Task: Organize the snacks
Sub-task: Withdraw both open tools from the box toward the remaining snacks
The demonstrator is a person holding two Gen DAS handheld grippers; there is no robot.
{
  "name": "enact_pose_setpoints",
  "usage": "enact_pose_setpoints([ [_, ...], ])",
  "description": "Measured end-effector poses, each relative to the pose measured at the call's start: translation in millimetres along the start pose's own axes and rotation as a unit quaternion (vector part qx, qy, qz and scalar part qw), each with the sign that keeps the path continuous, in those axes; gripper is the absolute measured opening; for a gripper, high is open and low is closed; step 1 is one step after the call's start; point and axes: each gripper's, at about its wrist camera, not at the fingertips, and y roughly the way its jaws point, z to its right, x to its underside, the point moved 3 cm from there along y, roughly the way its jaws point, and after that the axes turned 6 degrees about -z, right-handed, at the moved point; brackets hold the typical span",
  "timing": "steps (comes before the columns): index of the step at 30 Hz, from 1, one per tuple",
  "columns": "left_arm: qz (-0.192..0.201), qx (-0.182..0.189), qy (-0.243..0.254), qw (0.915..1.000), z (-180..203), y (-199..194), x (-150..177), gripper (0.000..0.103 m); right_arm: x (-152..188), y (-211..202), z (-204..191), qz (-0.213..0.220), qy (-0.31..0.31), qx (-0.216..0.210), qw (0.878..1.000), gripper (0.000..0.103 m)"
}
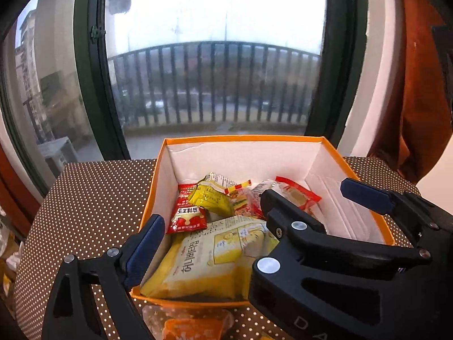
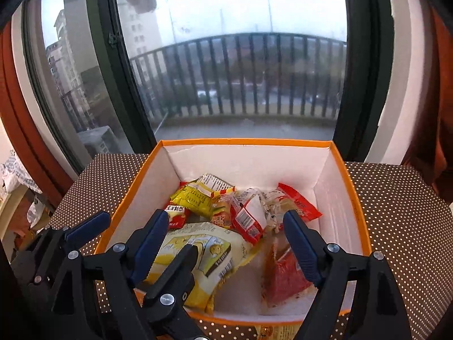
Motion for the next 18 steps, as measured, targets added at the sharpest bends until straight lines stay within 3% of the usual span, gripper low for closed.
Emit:
enact_pose_setpoints([
  [5, 0.014, -0.005, 0.007, 0.9999, 6.8, -14.7, 2.9, 0.096, 6.3, -20.7, 2.2, 0.016, -0.001, -0.001, 1.0, 0.085],
  [10, 0.019, 0.015, 0.023, 0.9994, 11.1, -29.4, 11.0, 0.098, 15.8, -44.4, -1.9, 0.038, -0.017, -0.01, 0.999, 0.087],
  [12, 0.028, 0.011, 0.024, 0.9993, 12.6, -36.2, 16.3, 0.101, 20.2, -50.1, -3.1, 0.049, -0.02, -0.008, 0.999, 0.092],
  [18, 0.044, -0.007, 0.02, 0.9988, 17.7, -54.4, 35.4, 0.103, 35.8, -66.3, -5.0, 0.068, -0.033, -0.011, 0.997, 0.095],
])
